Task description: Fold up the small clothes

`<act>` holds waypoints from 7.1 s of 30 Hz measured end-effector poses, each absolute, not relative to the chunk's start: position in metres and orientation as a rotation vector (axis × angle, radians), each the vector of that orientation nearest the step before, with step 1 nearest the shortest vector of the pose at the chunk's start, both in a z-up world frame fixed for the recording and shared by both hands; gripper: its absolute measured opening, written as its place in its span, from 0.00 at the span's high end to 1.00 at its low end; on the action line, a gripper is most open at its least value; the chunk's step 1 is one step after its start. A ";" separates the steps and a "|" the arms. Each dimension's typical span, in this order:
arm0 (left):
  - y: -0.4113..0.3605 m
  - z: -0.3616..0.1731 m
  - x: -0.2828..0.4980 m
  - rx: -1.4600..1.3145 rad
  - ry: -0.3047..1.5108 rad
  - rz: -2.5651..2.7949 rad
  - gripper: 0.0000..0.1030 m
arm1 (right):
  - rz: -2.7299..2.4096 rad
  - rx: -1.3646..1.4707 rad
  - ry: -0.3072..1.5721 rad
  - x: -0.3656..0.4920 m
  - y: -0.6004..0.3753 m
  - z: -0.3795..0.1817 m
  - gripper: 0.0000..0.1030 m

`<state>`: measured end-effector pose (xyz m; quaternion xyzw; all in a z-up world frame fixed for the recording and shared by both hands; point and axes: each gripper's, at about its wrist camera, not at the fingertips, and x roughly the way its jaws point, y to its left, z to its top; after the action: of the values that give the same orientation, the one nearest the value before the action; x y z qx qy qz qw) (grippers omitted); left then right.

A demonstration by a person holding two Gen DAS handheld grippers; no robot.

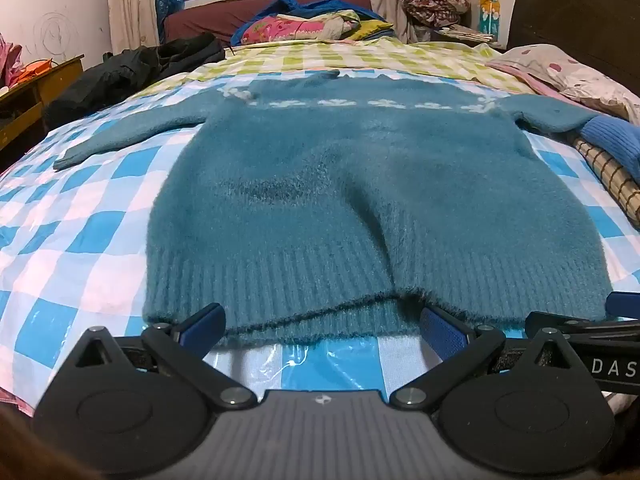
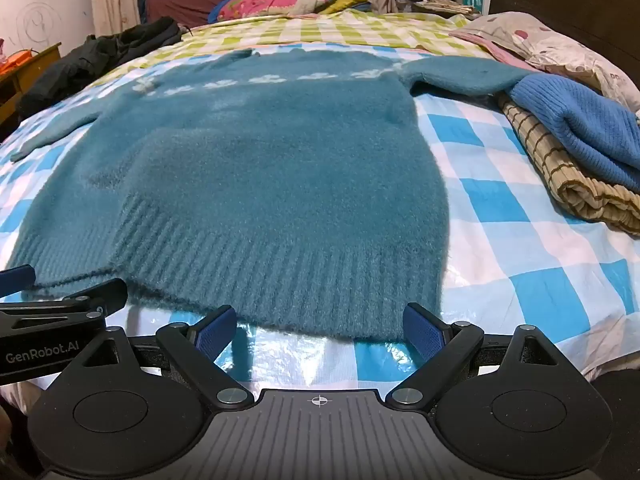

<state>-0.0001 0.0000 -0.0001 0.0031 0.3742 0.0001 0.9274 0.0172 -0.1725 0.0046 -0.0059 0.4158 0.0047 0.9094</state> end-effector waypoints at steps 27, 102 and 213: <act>0.001 -0.003 0.001 0.011 0.777 0.000 0.00 | 0.008 -0.017 0.859 0.017 -0.171 0.003 0.11; 0.001 -0.009 0.002 0.025 0.790 0.016 0.00 | -0.016 -0.114 0.858 0.017 -0.158 0.002 0.11; 0.073 0.038 0.019 0.013 0.696 0.089 0.77 | 0.090 0.072 0.859 0.050 -0.226 0.028 0.64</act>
<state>0.0190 0.0727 0.0375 0.0062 0.3408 0.0438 0.9391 0.0503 -0.2265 0.0283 0.0349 0.4160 0.0436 0.9076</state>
